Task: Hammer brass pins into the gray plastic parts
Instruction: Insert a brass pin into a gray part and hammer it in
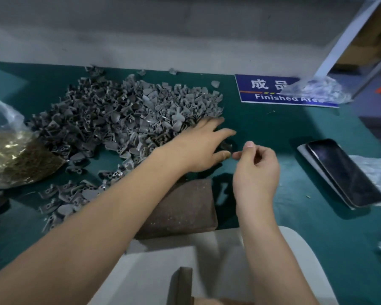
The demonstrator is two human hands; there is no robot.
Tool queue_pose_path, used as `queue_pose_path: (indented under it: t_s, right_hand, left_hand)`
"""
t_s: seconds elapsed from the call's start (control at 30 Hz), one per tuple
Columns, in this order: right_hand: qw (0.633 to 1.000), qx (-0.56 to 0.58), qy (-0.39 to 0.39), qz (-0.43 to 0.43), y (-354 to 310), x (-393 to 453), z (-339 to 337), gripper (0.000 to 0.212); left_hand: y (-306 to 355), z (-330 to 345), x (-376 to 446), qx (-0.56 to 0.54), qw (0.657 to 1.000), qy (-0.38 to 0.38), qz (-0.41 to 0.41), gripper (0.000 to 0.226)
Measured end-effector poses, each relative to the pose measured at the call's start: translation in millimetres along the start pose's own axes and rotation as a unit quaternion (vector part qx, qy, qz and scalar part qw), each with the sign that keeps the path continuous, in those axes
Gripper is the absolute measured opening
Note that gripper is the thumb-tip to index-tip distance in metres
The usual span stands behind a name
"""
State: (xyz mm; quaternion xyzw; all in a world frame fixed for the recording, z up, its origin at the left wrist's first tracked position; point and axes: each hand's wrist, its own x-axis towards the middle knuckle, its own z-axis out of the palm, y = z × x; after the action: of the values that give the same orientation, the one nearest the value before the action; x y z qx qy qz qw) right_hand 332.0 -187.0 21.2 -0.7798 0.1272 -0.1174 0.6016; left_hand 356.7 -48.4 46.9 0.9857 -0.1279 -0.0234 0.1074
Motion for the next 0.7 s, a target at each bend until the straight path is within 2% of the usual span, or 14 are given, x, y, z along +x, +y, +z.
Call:
queue_pose_path:
  t_s: [0.17, 0.27, 0.4, 0.7]
  right_hand:
    - [0.999, 0.025, -0.019, 0.022, 1.9, 8.1, 0.6, 0.024]
    - [0.998, 0.035, -0.053, 0.017, 1.1, 5.5, 2.2, 0.024]
    - [0.995, 0.034, -0.096, 0.001, -2.6, 0.3, 4.4, 0.023]
    - [0.966, -0.020, -0.235, -0.109, -12.5, -19.3, 8.0, 0.022]
  left_hand:
    - [3.0, 6.7, 7.2, 0.041, 0.997, 0.048, 0.035, 0.034]
    - [-9.2, 3.8, -5.5, 0.030, 0.998, 0.056, 0.008, 0.026]
    - [-32.0, -5.9, -36.0, -0.014, 0.999, 0.026, -0.038, 0.017]
    - [-47.9, -14.4, -88.9, -0.028, 0.995, -0.001, -0.094, 0.023]
